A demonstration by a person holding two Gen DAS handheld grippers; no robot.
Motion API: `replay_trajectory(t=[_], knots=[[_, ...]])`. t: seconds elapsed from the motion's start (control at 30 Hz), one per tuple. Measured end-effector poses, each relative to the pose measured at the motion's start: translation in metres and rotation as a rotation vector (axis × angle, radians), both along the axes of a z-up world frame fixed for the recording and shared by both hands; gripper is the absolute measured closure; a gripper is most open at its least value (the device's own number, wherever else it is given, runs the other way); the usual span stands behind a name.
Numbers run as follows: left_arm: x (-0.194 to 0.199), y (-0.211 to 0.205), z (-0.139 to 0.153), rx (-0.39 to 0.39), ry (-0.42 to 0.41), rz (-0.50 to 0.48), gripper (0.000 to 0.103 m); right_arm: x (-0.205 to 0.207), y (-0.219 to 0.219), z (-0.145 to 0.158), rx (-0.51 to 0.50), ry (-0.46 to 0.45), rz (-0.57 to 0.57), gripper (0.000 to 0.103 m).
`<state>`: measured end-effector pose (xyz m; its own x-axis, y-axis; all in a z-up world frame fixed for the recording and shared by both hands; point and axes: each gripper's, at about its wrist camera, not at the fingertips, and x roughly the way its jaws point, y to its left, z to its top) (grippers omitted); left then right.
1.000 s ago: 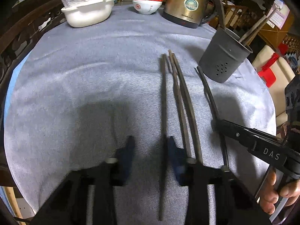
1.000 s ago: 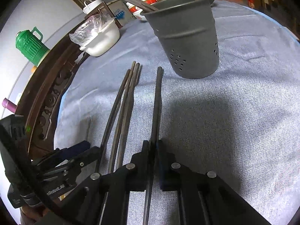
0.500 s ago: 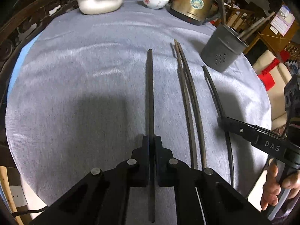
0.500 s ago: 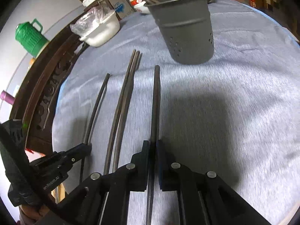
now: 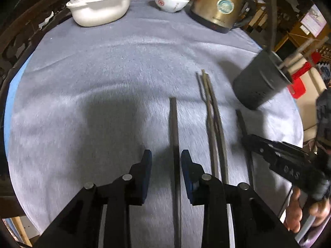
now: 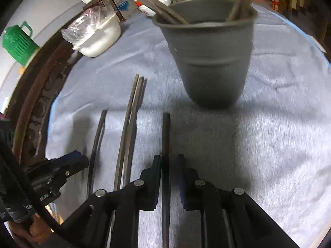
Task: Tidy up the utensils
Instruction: 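Lower the right tool to the remaining chopsticks and pinch one, then lift the chopstick with the right tool toward the grey cup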
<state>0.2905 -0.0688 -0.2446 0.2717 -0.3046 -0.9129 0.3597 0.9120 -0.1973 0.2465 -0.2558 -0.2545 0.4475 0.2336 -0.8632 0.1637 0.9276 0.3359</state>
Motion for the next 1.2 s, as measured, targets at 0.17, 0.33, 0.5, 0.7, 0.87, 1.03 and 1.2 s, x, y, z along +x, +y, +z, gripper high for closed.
replay_trajectory(t=[0.17,0.33,0.5,0.7,0.87,1.03,1.2], knots=[[0.022,-0.007,-0.005,0.002,0.047,0.005,0.073,0.014,0.002,0.001,-0.041,0.018,-0.009,0.085],[0.036,-0.017,-0.005,0.021,0.05,0.007,0.075,0.026,0.01,0.003,-0.102,0.023,0.01,0.086],[0.036,-0.021,-0.002,0.034,0.042,0.024,0.097,0.028,0.009,0.004,-0.094,0.013,0.019,0.095],[0.008,-0.014,0.037,0.001,-0.086,0.026,0.097,0.003,0.004,0.042,-0.053,-0.152,0.04,0.095],[-0.016,-0.006,0.09,-0.046,-0.213,0.024,0.097,-0.026,0.004,0.087,-0.044,-0.296,0.061,0.095],[-0.037,0.0,0.14,-0.082,-0.335,0.011,0.097,-0.056,-0.002,0.124,-0.013,-0.437,0.056,0.096],[-0.052,-0.002,0.177,-0.113,-0.412,-0.009,0.097,-0.08,-0.007,0.155,-0.017,-0.539,0.025,0.096]])
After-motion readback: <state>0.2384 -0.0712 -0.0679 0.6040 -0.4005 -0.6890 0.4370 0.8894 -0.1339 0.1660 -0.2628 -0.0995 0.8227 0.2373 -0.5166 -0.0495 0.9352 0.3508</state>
